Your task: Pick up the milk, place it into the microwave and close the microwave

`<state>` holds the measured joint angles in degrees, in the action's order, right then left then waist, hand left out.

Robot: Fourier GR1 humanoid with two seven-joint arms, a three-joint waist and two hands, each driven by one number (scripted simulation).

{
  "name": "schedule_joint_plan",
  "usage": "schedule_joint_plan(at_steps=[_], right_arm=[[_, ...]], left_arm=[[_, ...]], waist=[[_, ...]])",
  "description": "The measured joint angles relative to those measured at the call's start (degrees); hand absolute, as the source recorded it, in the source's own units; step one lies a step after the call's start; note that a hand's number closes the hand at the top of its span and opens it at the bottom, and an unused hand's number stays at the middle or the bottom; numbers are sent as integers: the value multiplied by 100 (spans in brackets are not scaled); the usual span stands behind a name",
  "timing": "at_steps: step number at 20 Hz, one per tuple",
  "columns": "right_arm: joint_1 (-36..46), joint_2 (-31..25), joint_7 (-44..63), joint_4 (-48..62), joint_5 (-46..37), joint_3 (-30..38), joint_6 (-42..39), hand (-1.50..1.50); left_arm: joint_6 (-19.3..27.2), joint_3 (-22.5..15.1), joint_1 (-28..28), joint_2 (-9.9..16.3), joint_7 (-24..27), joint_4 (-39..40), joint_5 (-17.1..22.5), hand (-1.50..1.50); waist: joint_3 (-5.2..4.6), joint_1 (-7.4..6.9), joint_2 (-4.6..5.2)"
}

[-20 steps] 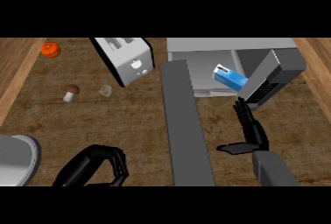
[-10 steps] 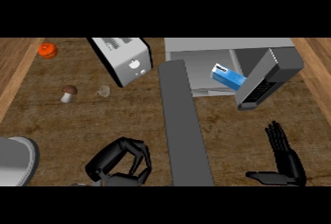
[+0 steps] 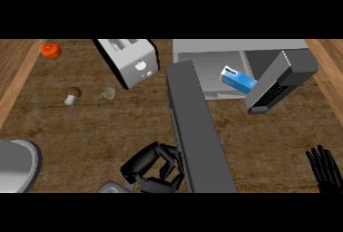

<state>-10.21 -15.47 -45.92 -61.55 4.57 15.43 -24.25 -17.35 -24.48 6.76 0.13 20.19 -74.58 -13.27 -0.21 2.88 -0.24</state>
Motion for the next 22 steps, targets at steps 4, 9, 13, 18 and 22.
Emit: schedule_joint_plan(at_steps=[4, 9, 13, 18, 22], right_arm=[[-410, -62, 290, -845, 401, -172, -255, -150], [-678, -192, 775, -1813, 945, -391, -547, -150], [-817, -299, 1172, -2474, 1337, -587, -759, -150], [-804, -425, 1570, -3128, 1653, -790, -885, -150], [-799, -531, 1850, -3544, 1884, -914, -988, -150]], left_arm=[[520, -778, 290, 13, -184, 382, 342, 150], [1459, -1704, 672, 31, -401, 647, 943, 150], [2273, -2295, 1059, 86, -620, 783, 1427, 150], [3161, -2833, 1650, 141, -843, 959, 1941, 150], [3743, -3122, 2048, 140, -911, 1125, 2300, 150]], waist=[[-1, 71, 11], [-3, 137, 28], [-5, 244, 47], [-4, 389, 87], [-6, 503, 116]])
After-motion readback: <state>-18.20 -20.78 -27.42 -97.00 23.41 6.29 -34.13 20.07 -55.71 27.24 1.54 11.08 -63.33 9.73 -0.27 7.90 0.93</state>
